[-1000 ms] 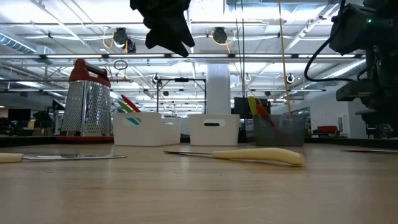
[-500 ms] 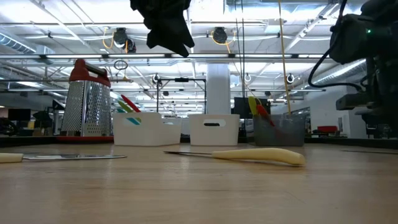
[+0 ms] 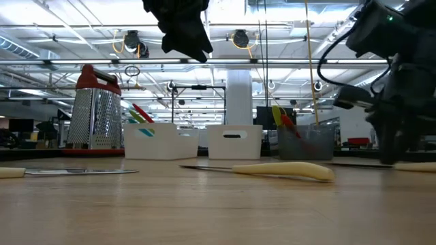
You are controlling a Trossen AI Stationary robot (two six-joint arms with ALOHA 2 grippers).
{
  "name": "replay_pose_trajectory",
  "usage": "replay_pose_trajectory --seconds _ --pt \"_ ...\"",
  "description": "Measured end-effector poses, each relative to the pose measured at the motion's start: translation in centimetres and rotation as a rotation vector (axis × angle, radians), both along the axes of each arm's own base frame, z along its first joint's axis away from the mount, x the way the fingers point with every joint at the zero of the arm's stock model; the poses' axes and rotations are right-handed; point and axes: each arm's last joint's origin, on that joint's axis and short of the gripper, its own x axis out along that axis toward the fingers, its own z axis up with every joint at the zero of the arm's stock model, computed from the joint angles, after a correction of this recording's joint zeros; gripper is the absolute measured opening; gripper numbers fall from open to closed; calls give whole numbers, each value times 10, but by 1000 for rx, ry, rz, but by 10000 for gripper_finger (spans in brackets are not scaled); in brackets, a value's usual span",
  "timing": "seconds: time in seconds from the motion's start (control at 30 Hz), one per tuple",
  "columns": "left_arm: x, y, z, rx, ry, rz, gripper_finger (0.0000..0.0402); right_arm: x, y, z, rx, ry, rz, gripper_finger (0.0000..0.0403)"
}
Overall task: Pick & Place Kitchen Items
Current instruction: Put the yellow knife into the right white bin
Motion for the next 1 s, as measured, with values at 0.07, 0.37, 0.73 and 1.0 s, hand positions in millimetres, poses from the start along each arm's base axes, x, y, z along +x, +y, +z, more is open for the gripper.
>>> replay_pose_trajectory --seconds 0.07,0.37,0.73,1.0 --pt "0 1 0 0 0 2 186 5 -2 3 -81 -78 6 22" --pt "0 0 0 -9 2 3 186 10 -4 23 -232 -276 118 22" --pt "0 0 0 -16 1 4 186 29 -16 47 -562 -491 321 22" --pt "2 -1 2 -32 -32 -40 187 38 -29 60 -694 -586 349 22"
